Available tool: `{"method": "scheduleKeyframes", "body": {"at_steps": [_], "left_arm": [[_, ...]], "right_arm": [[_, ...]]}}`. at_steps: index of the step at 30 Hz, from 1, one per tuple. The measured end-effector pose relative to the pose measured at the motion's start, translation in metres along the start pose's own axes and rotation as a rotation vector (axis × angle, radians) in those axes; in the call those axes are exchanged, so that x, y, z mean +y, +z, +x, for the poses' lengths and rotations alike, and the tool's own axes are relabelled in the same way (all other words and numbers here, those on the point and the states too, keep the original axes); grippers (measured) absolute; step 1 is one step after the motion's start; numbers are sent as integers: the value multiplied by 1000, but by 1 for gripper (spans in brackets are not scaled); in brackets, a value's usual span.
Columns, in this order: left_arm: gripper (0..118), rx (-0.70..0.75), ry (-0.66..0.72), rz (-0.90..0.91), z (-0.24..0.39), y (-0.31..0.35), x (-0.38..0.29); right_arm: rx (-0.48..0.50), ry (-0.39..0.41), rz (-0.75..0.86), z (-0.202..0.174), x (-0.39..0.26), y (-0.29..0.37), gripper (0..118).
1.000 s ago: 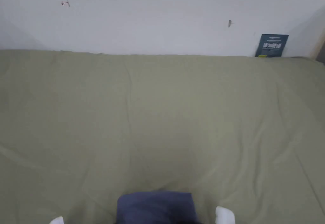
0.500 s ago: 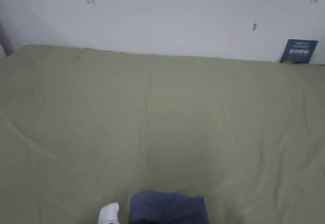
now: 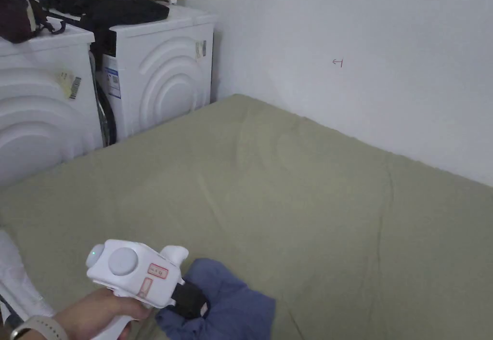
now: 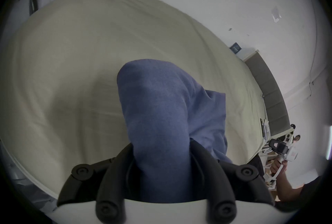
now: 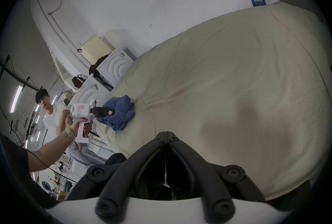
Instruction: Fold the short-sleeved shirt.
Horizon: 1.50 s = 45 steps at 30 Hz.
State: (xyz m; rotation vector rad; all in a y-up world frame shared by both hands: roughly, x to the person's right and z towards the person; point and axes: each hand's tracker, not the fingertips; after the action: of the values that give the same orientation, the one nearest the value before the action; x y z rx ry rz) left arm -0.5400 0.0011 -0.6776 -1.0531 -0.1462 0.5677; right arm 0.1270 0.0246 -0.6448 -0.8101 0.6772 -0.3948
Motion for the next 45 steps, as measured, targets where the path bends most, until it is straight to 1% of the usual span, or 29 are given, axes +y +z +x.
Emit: {"method": "scheduleKeyframes", "body": {"at_steps": [1,2,3,4,5,6,8,11,13,14,15,16,17,18,19,20,22,23,25,28,30,31,32,35,37,39,41,43,45], "left_arm": [[28,-28,25,-38,-13,-2,3],[38,-34,10,-58,-19,-4,3],[63,-58,-17,-45,-22,-5,1],[101,-37,-41,-22,-20,-5,0],[112,-2,-73,9,-17,-3,-1],[112,33,-95,54,-14,4,-1],[112,17,-122,159,-12,32,-3],[112,25,-95,253,-23,89,0],[112,157,-56,306,-34,120,-1],[111,239,-17,307,-38,129,-2],[106,325,14,287,-35,140,-9],[70,391,30,319,-34,145,-16],[18,516,-36,333,-22,143,-22],[7,680,-99,361,-8,143,-31],[7,724,-122,415,13,144,-40],[7,662,-171,494,32,148,-46],[7,539,-181,666,87,157,-60],[7,499,-212,726,107,163,-61],[7,443,-320,865,174,166,-70],[7,379,-446,1017,259,169,-77],[7,336,-521,1101,309,173,-82],[7,299,-534,1134,328,168,-82],[7,266,-547,1148,346,169,-84],[7,208,-610,1174,399,166,-92],[7,211,-640,1201,418,163,-98],[7,202,-652,1189,431,157,-103],[7,178,-635,1165,435,149,-103],[7,172,-576,1157,440,137,-106],[7,166,-571,1132,442,131,-106]], "right_arm": [[1,-6,-1,-2,-2,0,1],[7,-20,-3,-2,-4,-2,1],[12,-31,0,-4,-7,-2,1],[13,-37,5,-4,-10,-2,1],[13,-40,7,-6,-12,-2,1],[16,-45,9,-8,-13,-1,1],[20,-47,15,-11,-15,3,1],[19,-21,16,-16,-16,11,1],[4,8,20,-16,-14,16,1],[-6,20,24,-17,-13,18,1],[-31,35,40,-17,-12,21,1],[-62,52,55,-17,-10,23,1],[-95,71,72,-19,-8,26,1],[-142,99,103,-22,-4,30,1],[-180,123,128,-25,1,34,1],[-206,141,155,-26,9,39,1],[-254,191,234,-35,29,53,1],[-269,224,272,-40,40,61,1],[-322,310,378,-55,66,82,1],[-382,436,554,-83,100,119,2],[-415,503,644,-102,118,145,2],[-435,525,682,-109,125,157,2],[-449,535,713,-114,132,168,2],[-449,514,779,-120,143,196,2],[-468,507,786,-118,148,205,2],[-486,520,816,-116,150,211,2],[-501,510,823,-115,154,211,2],[-485,498,820,-113,156,209,2],[-480,507,810,-115,157,204,2]]}}
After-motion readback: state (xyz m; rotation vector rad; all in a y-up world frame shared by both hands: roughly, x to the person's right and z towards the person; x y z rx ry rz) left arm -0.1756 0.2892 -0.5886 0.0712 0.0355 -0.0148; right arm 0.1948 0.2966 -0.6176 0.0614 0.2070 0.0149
